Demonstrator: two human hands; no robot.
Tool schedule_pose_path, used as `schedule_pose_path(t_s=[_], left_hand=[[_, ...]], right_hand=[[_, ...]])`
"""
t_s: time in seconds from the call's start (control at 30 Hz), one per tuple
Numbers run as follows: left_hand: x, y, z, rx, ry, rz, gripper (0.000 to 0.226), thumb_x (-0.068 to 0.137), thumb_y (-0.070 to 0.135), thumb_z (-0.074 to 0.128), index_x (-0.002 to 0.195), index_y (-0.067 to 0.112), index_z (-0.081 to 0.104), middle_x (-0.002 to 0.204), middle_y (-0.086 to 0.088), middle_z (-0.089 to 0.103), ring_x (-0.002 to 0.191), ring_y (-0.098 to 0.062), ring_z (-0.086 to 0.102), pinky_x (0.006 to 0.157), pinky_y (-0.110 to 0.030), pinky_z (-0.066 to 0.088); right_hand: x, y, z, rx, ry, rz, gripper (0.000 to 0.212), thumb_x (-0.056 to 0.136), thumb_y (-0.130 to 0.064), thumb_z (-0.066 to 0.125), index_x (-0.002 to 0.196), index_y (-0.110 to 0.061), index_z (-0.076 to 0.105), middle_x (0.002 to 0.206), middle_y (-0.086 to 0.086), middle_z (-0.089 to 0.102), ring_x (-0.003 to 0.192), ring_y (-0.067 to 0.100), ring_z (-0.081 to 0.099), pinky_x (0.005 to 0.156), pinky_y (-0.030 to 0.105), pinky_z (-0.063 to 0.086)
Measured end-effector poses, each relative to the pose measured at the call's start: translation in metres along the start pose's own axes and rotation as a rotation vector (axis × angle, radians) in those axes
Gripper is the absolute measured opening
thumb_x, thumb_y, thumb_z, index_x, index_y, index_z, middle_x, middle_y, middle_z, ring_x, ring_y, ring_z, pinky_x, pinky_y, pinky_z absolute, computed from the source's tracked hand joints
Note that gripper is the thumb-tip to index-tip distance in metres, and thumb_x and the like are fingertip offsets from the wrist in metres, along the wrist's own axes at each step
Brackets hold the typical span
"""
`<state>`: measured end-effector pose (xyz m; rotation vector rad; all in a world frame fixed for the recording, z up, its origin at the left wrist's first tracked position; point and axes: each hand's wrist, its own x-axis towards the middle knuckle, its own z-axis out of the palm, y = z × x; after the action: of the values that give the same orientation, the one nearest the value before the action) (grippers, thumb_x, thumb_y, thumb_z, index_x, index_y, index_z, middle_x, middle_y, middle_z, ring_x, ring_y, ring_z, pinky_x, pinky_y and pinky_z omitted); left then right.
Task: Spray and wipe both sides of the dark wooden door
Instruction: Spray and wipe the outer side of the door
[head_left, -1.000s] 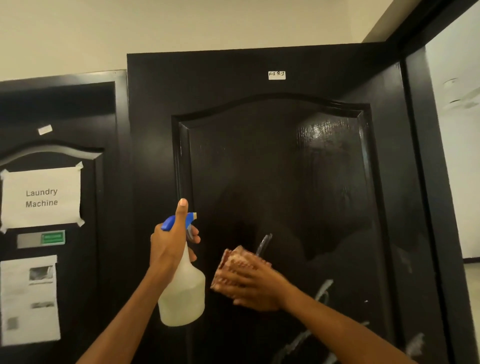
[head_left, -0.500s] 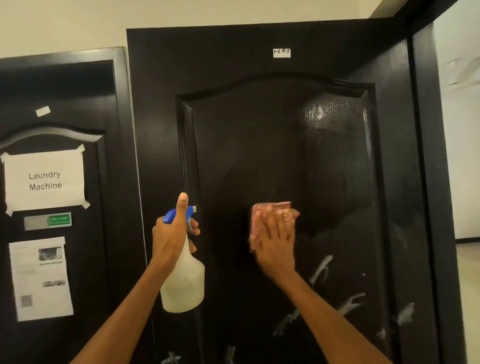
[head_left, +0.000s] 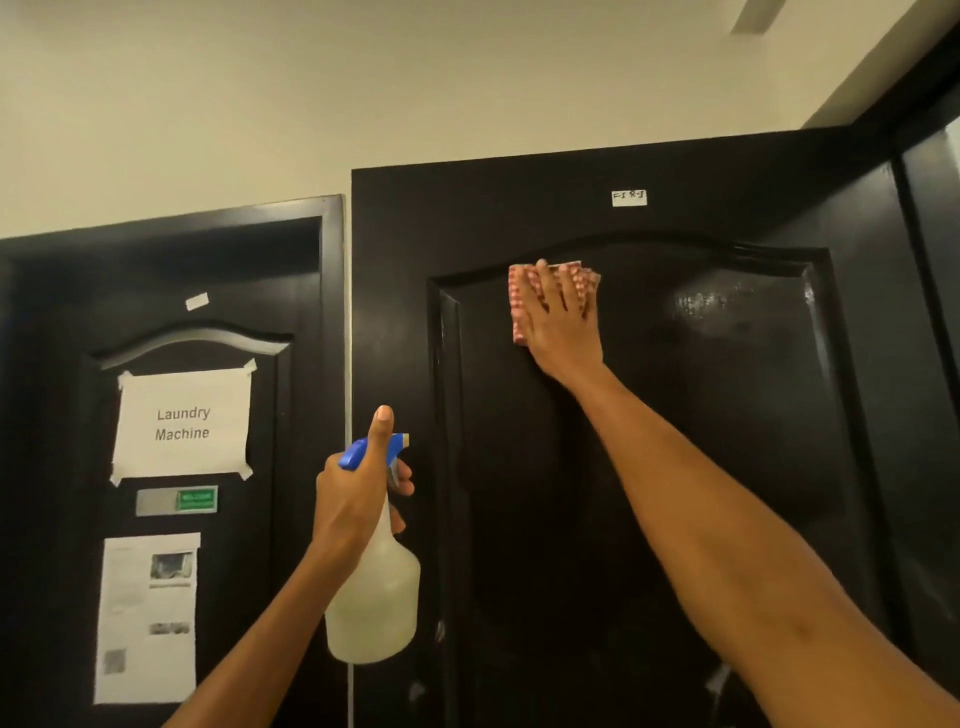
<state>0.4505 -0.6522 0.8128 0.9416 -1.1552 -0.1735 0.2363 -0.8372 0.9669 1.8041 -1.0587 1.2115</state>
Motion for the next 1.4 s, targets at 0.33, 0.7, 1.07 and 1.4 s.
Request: schedule_pose_path(t_s=[0.33,0.7,1.07,1.4], left_hand=[[-0.006,-0.004,-0.003,0.010,-0.013,0.002,0.072,0.088,0.066,0.045,0.088,-0.003,0.066,0.072,-0.015,0.067,0.046,-0.020,0.059,0.042,-0.028,0.050],[-0.093,-0.063,0.016,-0.110,-0.047,-0.274,0.064,0.091,0.063,0.046,0.100,0.004,0.069,0.072,-0.011,0.066,0.054,-0.017,0.063,0.042,-0.026,0.050],[-0.091,-0.069,0.073,-0.046,-0.083,-0.250,0.069,0.089,0.066,0.044,0.094,0.001,0.068,0.078,-0.019,0.068,0.046,-0.021,0.059,0.041,-0.026,0.050],[-0.130,-0.083,0.131,-0.030,-0.135,-0.335,0.073,0.092,0.070,0.040,0.089,0.003,0.069,0.081,-0.020,0.071,0.046,-0.026,0.057,0.050,-0.031,0.051]], right_hand=[[-0.182,-0.076,0.081,-0.026,-0.183,-0.571,0.058,0.107,-0.046,0.025,0.160,-0.029,0.009,0.168,0.003,0.008,0.155,0.030,0.002,0.120,0.061,-0.008],[-0.294,0.020,0.089,-0.106,-0.257,-0.773,0.064,0.102,-0.040,0.050,0.159,-0.028,0.023,0.166,0.002,0.022,0.153,0.033,0.017,0.117,0.066,0.017],[-0.176,0.106,0.027,0.115,0.144,0.539,0.064,0.104,-0.048,0.021,0.161,-0.024,0.008,0.168,0.011,0.007,0.154,0.035,0.002,0.122,0.060,0.004],[-0.425,0.129,0.088,-0.072,-0.209,-0.675,0.057,0.103,-0.043,0.048,0.156,-0.032,0.032,0.163,-0.001,0.030,0.151,0.025,0.026,0.118,0.063,0.023]])
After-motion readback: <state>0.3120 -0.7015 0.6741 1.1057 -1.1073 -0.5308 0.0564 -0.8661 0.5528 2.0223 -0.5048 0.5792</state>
